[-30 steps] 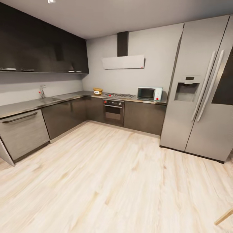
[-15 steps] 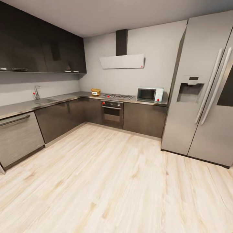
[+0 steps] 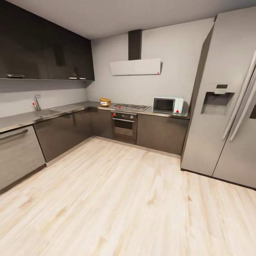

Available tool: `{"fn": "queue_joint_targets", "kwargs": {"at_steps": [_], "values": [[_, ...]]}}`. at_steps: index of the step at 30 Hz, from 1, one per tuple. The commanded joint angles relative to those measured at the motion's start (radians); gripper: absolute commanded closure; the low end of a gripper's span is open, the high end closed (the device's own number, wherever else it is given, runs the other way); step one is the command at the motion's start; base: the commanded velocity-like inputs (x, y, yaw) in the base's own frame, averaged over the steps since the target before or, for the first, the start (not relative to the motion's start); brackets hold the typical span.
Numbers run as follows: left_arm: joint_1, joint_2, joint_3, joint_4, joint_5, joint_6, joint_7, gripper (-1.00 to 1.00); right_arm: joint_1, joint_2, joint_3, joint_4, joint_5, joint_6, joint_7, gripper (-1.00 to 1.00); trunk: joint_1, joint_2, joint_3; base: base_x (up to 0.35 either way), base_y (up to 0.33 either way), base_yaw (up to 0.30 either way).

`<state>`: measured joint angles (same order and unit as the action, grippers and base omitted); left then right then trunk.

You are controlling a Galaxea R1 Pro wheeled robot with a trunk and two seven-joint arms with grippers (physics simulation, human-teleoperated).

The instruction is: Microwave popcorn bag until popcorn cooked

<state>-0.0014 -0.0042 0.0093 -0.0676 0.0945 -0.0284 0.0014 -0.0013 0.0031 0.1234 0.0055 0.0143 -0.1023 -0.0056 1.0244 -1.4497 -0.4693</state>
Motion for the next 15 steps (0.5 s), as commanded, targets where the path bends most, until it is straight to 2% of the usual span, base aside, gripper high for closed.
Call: {"fn": "queue_joint_targets", "kwargs": {"at_steps": [1,12,15], "values": [[0.0,0.0,0.0,0.0,0.01,-0.002,0.0,-1.0,0.0,0.0,0.005,0.001,0.001,-0.004,-0.001,-1.0,0.001,0.0,-0.001,0.323,0.101,0.0],[0.0,0.0,0.0,0.0,0.01,-0.002,0.0,-1.0,0.0,-0.001,0.004,0.001,0.001,-0.005,-0.001,-1.0,0.001,0.0,-0.001,0.323,0.102,0.0],[0.0,0.0,0.0,0.0,0.01,-0.002,0.0,-1.0,0.0,0.001,0.003,0.001,0.001,-0.005,-0.001,-1.0,0.001,0.0,-0.001,0.323,0.102,-0.162]]}}
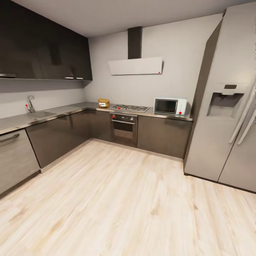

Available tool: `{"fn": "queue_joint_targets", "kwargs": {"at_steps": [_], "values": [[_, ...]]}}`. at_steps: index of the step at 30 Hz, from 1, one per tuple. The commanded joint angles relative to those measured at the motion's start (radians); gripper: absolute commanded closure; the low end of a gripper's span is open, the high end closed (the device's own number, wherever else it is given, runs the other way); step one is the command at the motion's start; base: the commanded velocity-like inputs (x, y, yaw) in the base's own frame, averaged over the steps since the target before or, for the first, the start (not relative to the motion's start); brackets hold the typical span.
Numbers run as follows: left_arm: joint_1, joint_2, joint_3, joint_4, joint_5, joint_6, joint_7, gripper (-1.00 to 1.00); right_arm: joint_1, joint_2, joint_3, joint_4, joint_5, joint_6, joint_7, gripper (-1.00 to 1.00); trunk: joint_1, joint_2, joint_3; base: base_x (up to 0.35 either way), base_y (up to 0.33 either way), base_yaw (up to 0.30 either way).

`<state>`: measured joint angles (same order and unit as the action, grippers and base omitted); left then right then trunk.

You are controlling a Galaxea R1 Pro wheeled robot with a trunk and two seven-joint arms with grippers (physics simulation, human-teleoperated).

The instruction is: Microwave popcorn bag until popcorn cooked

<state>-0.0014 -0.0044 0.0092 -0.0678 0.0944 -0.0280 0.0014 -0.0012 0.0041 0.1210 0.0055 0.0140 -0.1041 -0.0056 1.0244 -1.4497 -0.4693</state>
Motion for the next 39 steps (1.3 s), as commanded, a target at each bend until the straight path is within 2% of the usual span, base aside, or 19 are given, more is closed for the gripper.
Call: {"fn": "queue_joint_targets", "kwargs": {"at_steps": [1,39], "values": [[0.0,0.0,0.0,0.0,0.01,-0.003,0.0,-1.0,0.0,0.0,0.005,0.001,0.001,-0.003,-0.001,-1.0,0.001,0.0,-0.001,0.323,0.102,-0.227],[0.0,0.001,0.0,0.0,0.011,-0.003,0.0,-1.0,0.0,0.0,0.005,0.001,0.001,-0.003,-0.001,-1.0,0.001,0.0,-0.001,0.323,0.099,-0.245]]}}
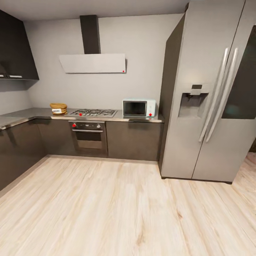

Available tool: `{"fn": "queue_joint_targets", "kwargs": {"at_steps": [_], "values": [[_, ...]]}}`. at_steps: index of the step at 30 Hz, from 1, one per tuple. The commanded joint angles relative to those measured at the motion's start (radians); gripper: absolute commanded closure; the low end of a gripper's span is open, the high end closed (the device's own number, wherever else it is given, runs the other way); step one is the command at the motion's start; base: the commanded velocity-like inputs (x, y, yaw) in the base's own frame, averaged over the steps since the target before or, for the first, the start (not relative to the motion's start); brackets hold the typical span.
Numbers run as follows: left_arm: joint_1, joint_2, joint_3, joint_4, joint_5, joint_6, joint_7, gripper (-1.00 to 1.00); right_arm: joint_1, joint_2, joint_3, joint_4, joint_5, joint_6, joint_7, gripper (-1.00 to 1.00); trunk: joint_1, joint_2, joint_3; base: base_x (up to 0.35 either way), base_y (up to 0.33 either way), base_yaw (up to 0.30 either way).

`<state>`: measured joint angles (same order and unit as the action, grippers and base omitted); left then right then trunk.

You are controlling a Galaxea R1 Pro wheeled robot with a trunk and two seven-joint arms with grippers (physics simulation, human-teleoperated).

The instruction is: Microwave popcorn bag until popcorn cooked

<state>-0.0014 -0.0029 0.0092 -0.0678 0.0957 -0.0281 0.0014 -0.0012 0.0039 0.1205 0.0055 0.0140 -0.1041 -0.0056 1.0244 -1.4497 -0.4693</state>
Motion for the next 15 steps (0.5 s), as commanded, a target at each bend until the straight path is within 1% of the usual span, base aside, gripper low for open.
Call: {"fn": "queue_joint_targets", "kwargs": {"at_steps": [1,6,8,15], "values": [[0.0,0.0,0.0,0.0,0.01,-0.003,0.0,-1.0,0.0,0.0,0.005,0.001,0.001,-0.003,-0.001,-1.0,0.001,0.0,-0.001,0.323,0.09,-0.245],[0.0,0.0,0.0,0.0,0.01,-0.003,0.0,-1.0,0.0,0.001,0.005,0.001,0.001,-0.003,-0.001,-1.0,0.001,0.0,-0.001,0.323,0.09,-0.245],[0.0,0.0,0.0,0.0,0.01,-0.003,0.0,-1.0,0.0,0.001,0.005,0.001,0.001,-0.003,-0.001,-1.0,0.001,0.0,-0.001,0.323,0.09,-0.172],[0.0,0.0,0.0,0.0,0.01,-0.003,0.0,-1.0,0.0,-0.001,0.005,0.001,0.001,-0.002,-0.001,-1.0,0.001,0.0,-0.001,0.323,0.091,-0.02]]}}
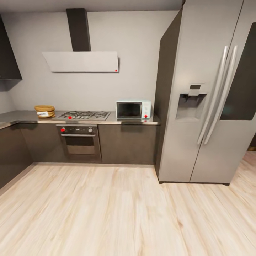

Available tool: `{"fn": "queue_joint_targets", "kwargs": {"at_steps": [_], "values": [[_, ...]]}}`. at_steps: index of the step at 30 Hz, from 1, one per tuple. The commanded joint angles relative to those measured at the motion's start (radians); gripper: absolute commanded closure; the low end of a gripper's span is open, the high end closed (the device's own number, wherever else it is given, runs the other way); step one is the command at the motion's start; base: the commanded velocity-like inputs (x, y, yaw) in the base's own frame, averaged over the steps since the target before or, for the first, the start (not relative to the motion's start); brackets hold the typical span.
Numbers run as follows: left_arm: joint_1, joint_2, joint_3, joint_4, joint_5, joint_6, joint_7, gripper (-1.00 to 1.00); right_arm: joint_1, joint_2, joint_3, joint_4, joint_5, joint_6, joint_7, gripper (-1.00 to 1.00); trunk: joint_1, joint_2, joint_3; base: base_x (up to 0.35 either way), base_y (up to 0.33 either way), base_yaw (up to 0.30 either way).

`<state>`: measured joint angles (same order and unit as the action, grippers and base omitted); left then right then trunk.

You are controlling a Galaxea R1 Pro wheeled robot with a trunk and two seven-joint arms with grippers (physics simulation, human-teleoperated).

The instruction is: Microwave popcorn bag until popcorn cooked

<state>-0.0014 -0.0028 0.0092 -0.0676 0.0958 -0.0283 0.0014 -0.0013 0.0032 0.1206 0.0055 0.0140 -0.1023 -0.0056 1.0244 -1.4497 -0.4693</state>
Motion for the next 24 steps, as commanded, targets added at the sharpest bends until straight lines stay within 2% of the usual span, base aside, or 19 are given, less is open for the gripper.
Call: {"fn": "queue_joint_targets", "kwargs": {"at_steps": [1,11,21,24], "values": [[0.0,0.0,0.0,0.0,0.01,-0.002,0.0,-1.0,0.0,0.0,0.005,0.001,0.001,-0.004,-0.001,-1.0,0.001,0.0,-0.001,0.323,0.097,-0.001],[0.0,0.0,0.0,0.0,0.011,-0.002,0.0,-1.0,0.0,0.0,0.005,0.001,0.001,-0.005,-0.001,-1.0,0.001,0.0,-0.001,0.323,0.102,-0.002],[0.0,-0.001,0.0,0.0,0.012,-0.002,0.0,-1.0,0.0,0.001,0.005,0.001,0.001,-0.005,-0.001,-1.0,0.001,0.0,-0.001,0.323,0.102,-0.194],[0.0,0.0,0.0,0.0,0.012,-0.002,0.0,-1.0,0.0,0.0,0.005,0.001,0.001,-0.004,-0.001,-1.0,0.001,0.0,-0.001,0.323,0.102,-0.059]]}}
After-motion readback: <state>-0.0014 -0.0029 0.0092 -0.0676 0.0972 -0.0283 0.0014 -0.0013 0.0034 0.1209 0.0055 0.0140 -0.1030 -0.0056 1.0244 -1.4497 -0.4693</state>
